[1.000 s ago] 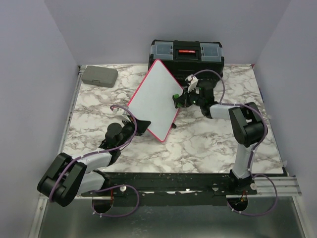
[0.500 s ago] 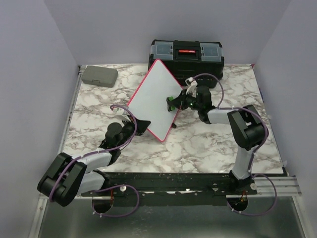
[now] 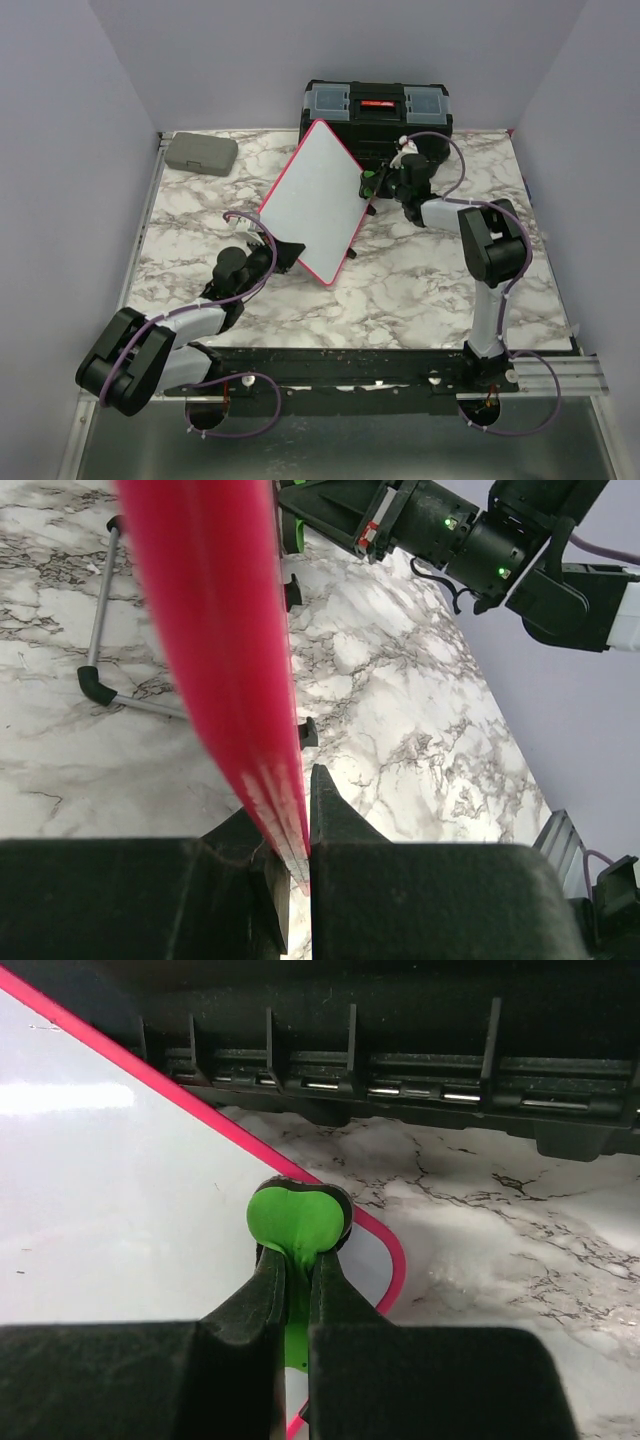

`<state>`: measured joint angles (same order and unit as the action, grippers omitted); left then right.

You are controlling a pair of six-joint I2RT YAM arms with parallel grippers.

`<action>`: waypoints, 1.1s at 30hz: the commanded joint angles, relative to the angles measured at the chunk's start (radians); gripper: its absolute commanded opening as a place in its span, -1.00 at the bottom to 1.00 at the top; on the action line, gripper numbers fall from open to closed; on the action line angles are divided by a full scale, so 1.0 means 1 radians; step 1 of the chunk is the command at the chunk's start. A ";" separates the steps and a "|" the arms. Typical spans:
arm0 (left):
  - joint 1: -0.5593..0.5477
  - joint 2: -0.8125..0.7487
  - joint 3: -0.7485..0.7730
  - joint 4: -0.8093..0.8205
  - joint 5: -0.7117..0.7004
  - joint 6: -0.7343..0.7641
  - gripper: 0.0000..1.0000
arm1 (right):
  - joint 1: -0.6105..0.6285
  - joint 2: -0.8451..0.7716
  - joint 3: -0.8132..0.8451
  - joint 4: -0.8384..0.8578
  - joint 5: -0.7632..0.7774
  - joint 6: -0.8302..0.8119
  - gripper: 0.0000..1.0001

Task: Erase the whiteboard
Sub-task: Erase the whiteboard at the whiteboard stand.

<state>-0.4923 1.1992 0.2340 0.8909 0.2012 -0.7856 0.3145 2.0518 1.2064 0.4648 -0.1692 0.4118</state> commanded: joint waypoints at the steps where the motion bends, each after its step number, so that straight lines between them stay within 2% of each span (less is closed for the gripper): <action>1: -0.032 0.012 0.049 0.136 0.185 -0.051 -1.00 | 0.009 0.055 -0.042 -0.177 -0.103 -0.014 -0.99; 3: -0.032 0.016 0.048 0.145 0.184 -0.055 -1.00 | 0.023 0.028 -0.092 -0.179 -0.222 -0.005 -0.99; 5: -0.032 0.020 0.048 0.149 0.182 -0.056 -1.00 | 0.073 -0.044 -0.179 -0.116 -0.255 -0.027 -0.99; 11: -0.032 0.020 0.050 0.151 0.172 -0.062 -1.00 | 0.274 -0.253 -0.342 -0.004 -0.200 -0.078 -0.99; 17: -0.032 0.009 0.057 0.134 0.170 -0.061 -1.00 | 0.437 -0.309 -0.403 0.014 -0.119 -0.079 -0.99; 21: -0.032 -0.006 0.059 0.113 0.168 -0.053 -1.00 | 0.441 -0.300 -0.400 0.005 -0.063 -0.067 -0.99; 25: -0.032 -0.019 0.059 0.098 0.172 -0.047 -1.00 | 0.320 -0.268 -0.374 0.041 -0.046 -0.028 -0.99; 28: -0.032 -0.024 0.064 0.086 0.174 -0.041 -1.00 | 0.238 -0.245 -0.333 0.063 -0.017 -0.064 -0.99; 33: -0.032 -0.022 0.072 0.082 0.173 -0.040 -1.00 | 0.234 -0.238 -0.331 0.069 -0.055 -0.136 -0.99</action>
<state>-0.4870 1.2110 0.2485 0.8768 0.2073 -0.7898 0.5560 1.7615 0.8688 0.5827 -0.2584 0.3428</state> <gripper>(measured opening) 0.045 0.059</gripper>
